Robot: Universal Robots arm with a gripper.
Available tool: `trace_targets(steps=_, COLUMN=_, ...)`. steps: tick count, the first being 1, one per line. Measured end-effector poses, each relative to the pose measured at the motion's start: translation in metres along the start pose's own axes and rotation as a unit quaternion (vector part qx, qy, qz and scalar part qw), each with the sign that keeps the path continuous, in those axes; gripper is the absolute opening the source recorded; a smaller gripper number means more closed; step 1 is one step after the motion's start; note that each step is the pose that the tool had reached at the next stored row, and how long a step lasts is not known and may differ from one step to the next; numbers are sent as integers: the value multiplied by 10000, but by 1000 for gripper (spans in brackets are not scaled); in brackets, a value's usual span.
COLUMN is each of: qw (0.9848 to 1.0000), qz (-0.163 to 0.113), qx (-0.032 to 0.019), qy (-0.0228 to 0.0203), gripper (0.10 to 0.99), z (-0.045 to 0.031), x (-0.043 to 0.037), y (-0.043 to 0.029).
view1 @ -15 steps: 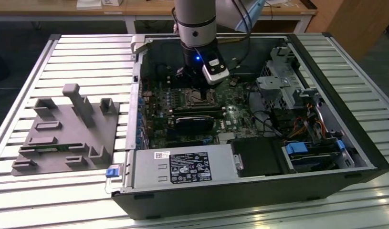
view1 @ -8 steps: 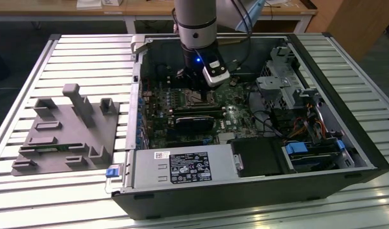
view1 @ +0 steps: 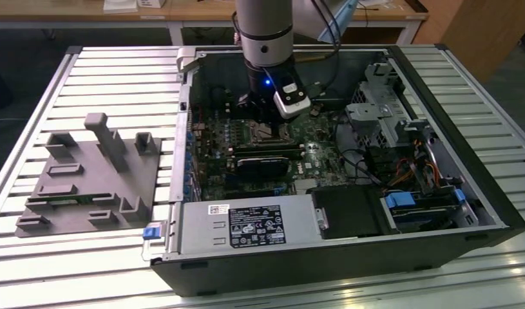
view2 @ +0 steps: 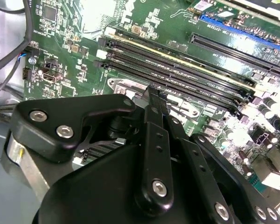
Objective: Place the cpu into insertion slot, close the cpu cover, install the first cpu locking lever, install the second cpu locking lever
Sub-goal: 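Install the second cpu locking lever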
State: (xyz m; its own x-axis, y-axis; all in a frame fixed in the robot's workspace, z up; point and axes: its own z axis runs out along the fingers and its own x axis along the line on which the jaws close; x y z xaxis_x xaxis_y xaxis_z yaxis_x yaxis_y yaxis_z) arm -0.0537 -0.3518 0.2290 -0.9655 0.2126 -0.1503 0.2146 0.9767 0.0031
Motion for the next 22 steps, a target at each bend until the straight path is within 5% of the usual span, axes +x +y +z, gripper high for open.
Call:
trace_targets(steps=2, qw=9999, qz=-3, qx=23, qy=111, gripper=106, z=5, x=-1, y=0)
trace_targets(steps=6, qw=9989, qz=-13, qx=98, qy=454, gripper=106, z=16, x=-6, y=0)
trace_targets(steps=7, qw=9987, qz=-14, qx=106, qy=490, gripper=106, z=16, x=-7, y=0)
trace_targets(steps=12, qw=9987, qz=-14, qx=106, qy=502, gripper=106, z=17, x=-7, y=-1)
trace_targets(steps=17, qw=9985, qz=5, qx=-97, qy=547, gripper=106, z=29, x=-12, y=-51)
trace_targets(steps=22, qw=9981, qz=17, qx=-225, qy=575, gripper=106, z=41, x=-15, y=-136)
